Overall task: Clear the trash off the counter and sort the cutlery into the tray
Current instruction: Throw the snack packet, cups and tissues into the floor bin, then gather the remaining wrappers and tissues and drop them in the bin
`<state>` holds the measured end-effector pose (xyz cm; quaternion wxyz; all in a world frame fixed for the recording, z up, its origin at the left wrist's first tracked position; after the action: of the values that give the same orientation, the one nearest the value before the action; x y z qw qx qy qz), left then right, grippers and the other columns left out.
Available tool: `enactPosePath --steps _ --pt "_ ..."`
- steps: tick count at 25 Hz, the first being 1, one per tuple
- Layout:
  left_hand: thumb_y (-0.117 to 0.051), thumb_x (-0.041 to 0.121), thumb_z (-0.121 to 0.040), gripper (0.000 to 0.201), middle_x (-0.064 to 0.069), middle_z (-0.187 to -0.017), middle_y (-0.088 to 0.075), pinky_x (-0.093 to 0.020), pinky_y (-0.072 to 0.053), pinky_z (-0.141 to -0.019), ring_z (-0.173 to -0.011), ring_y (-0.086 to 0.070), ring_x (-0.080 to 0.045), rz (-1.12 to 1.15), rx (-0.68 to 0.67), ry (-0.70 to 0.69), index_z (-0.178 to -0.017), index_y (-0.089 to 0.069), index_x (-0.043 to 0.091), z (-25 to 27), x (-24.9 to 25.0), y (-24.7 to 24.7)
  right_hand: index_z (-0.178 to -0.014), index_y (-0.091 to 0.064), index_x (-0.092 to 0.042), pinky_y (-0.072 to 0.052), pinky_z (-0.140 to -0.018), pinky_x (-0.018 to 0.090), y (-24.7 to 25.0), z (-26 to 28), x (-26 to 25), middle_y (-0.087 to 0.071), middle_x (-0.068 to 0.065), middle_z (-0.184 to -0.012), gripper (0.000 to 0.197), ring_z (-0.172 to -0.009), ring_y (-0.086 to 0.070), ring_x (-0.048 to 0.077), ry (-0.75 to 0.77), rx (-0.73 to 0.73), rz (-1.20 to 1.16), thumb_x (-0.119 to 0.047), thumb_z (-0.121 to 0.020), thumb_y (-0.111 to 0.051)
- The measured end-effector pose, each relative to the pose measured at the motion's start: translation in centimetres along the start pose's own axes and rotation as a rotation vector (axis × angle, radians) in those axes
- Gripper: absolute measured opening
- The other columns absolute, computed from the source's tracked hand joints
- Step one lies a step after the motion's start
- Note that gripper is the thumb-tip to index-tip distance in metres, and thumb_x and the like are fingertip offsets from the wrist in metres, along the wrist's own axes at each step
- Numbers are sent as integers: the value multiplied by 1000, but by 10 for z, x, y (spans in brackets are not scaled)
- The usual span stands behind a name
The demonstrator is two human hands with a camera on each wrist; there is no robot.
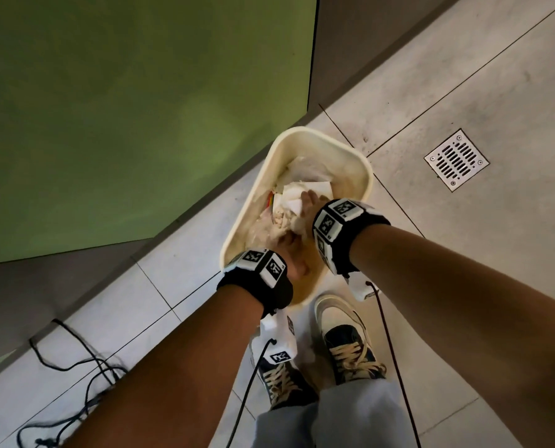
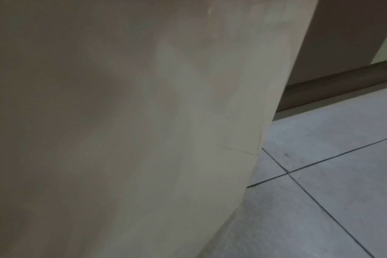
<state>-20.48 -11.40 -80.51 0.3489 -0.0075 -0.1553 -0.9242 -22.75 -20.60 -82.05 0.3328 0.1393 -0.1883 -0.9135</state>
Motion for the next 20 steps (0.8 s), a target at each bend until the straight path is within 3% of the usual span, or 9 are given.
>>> enactPosePath --steps 3,5,8,11,14,20 --pt "-40 23 -94 49 -9 -150 -36 -37 -33 -112 -137 -36 -30 189 136 -77 -142 -36 16 36 17 30 -146 -9 -9 -35 -106 47 46 45 3 -29 17 -146 75 -132 -36 35 7 241 -31 -23 -88 -54" --pt "-40 12 -94 41 -11 -146 -44 -34 -37 -109 -132 -43 -29 278 163 -28 -134 -48 13 48 9 44 -148 -7 -10 -36 -106 44 59 70 8 -28 17 -148 67 -132 -35 35 62 375 -21 -11 -91 -44" --pt "-43 8 -91 33 -12 -134 -56 -36 -42 -106 -124 -51 -29 365 221 -2 -118 -62 12 88 -1 58 -148 -12 -20 -35 -107 40 59 125 26 -29 9 -150 66 -131 -36 31 150 415 0 -11 -91 -43" --pt "-43 9 -91 32 -7 -127 -61 -28 -44 -100 -118 -55 -24 491 280 -92 -115 -63 14 206 16 98 -146 -25 -21 -37 -105 37 102 238 49 -34 7 -149 59 -130 -40 30 169 415 55 -12 -90 -44" --pt "-46 8 -90 30 -6 -121 -65 -24 -45 -95 -113 -59 -21 626 426 -148 -114 -63 14 342 33 156 -137 -44 -14 -43 -101 40 156 351 50 -48 12 -140 56 -122 -48 35 241 494 -5 -5 -82 -52" --pt "-49 13 -92 25 3 -111 -63 -16 -38 -88 -93 -54 -7 674 814 -241 -114 -62 14 584 41 236 -133 -46 -13 -45 -93 41 262 524 -12 -54 12 -129 48 -115 -51 35 378 677 54 -13 -85 -52"
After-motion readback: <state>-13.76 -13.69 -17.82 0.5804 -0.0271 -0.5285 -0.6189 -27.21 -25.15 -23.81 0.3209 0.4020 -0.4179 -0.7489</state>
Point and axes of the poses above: each hand's wrist, its own z-axis away from the middle knuckle, its own y-axis out of the back of the hand, x = y × z, the point moved 8 cm from there along -z, towards the middle knuckle
